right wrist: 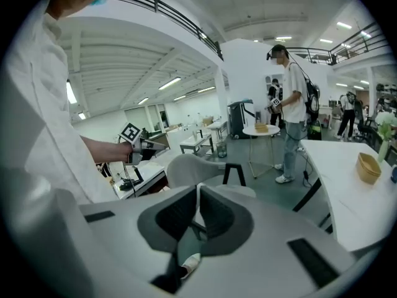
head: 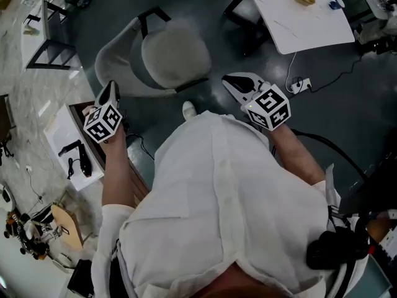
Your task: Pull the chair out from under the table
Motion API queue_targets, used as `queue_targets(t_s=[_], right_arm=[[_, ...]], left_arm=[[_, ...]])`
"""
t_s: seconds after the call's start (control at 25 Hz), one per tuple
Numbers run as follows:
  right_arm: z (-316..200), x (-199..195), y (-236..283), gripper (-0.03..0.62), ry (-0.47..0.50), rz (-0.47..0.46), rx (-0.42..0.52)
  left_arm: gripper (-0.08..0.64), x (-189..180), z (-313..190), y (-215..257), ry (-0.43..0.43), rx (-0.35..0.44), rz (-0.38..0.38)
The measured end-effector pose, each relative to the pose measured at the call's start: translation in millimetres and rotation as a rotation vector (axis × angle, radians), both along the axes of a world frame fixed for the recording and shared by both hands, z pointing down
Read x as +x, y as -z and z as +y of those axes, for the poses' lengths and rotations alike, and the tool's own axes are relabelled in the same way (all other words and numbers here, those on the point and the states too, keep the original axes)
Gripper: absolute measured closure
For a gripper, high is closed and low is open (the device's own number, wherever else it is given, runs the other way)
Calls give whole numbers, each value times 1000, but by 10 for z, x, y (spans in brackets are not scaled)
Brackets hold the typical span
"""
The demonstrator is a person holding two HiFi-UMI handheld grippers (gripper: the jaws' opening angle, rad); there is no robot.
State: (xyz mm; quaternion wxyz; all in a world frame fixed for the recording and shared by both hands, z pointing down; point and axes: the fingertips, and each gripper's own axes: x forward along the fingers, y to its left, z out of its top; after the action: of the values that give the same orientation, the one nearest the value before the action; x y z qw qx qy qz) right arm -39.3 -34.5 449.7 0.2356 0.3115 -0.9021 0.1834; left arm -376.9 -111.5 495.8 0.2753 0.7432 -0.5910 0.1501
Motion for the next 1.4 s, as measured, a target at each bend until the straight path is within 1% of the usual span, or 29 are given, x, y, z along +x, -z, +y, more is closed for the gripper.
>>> queue_targets(t_s=[0.08, 0.2, 0.28, 0.36, 0.44, 0.52, 0.6, 0.68, 0.88, 0.96, 1.12, 1.2, 1.32, 1.4], right_arm=[[53, 75, 28, 574, 30, -6, 6], [157, 197, 60, 574, 79, -14, 13], [244, 279, 63, 574, 116, -17, 15], [338, 369, 78, 575, 145, -22, 16], [424, 458, 111, 575, 168, -32, 25], [523, 548, 131, 577, 189, -45, 28], [639, 645, 130, 577, 209, -56, 25], [760, 744, 124, 578, 228, -63, 22], [1025, 942, 98, 578, 258, -79, 18], [1126, 1020, 80, 580, 264, -82, 15], [1262, 1177, 55, 580, 263, -84, 17], [1320, 1236, 58, 580, 267, -83, 19], [1370, 1295, 50, 580, 276, -80, 25], [1383, 1304, 41, 580, 281, -80, 30]], left_arm=[[554, 483, 171, 194, -61, 42, 65], [554, 1223, 450, 431, -178, 81, 170], [554, 1677, 667, 566, -270, 110, 212], [554, 2101, 913, 642, -373, 119, 206], [554, 2483, 1170, 655, -469, 110, 169], [554, 2791, 1406, 667, -530, 101, 143], [554, 3012, 1575, 702, -539, 92, 147], [554, 3170, 1684, 753, -518, 86, 170], [554, 3388, 1891, 815, -454, 63, 224], [554, 3476, 1990, 817, -444, 59, 231], [554, 3674, 2132, 812, -453, 64, 221], [554, 3750, 2190, 820, -461, 71, 202], [554, 3805, 2233, 811, -465, 80, 171], [554, 3806, 2243, 803, -457, 82, 172]])
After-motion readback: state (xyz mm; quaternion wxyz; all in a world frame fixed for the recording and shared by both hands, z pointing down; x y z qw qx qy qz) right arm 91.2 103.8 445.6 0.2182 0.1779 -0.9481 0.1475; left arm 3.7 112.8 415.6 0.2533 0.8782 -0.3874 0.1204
